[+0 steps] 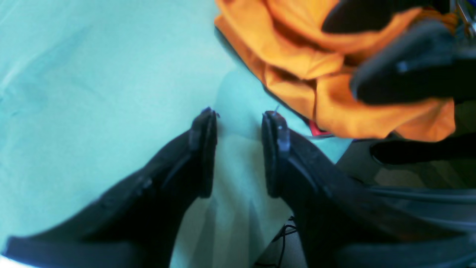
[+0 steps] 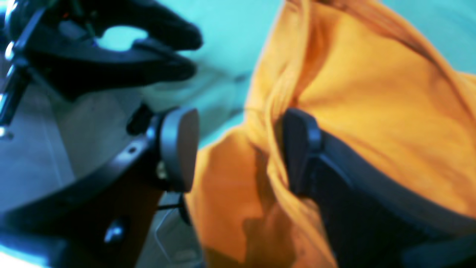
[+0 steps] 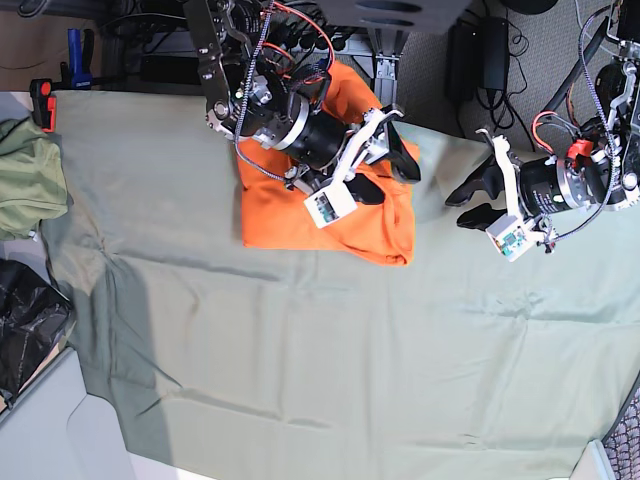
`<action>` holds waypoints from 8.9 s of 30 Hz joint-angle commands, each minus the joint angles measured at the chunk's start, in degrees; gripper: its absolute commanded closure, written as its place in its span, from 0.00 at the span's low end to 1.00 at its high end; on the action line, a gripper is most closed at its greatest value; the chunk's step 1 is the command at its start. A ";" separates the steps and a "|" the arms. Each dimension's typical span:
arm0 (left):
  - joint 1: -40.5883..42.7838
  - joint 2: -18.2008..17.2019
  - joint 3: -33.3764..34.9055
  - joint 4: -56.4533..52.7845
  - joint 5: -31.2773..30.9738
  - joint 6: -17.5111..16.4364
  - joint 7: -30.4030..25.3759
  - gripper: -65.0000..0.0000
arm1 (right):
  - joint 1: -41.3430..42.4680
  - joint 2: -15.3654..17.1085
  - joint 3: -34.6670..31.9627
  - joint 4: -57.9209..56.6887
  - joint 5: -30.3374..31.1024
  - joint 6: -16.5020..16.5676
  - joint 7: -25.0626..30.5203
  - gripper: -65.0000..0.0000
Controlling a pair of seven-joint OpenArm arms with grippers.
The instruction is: Fold the T-shirt properly
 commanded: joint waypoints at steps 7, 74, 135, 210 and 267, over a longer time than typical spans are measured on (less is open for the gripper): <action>-0.57 -0.35 -4.74 0.90 -0.98 -0.93 -1.40 0.63 | 0.46 -0.07 -4.63 4.76 0.87 5.75 1.44 0.45; 4.94 12.07 17.16 -1.16 22.53 0.92 -9.38 1.00 | -5.33 9.97 4.24 5.99 14.71 8.11 -2.67 1.00; -0.59 26.01 11.15 -0.83 14.91 2.67 -5.46 1.00 | 15.93 11.54 28.46 -10.58 5.20 8.04 3.63 1.00; 5.27 10.93 -1.22 6.19 9.40 2.43 -1.84 1.00 | 5.73 11.41 13.16 -1.68 3.15 8.07 0.98 0.98; 8.31 9.16 -11.15 6.19 5.49 2.43 -1.38 0.80 | 10.27 11.41 2.91 -2.62 -3.58 9.42 2.14 1.00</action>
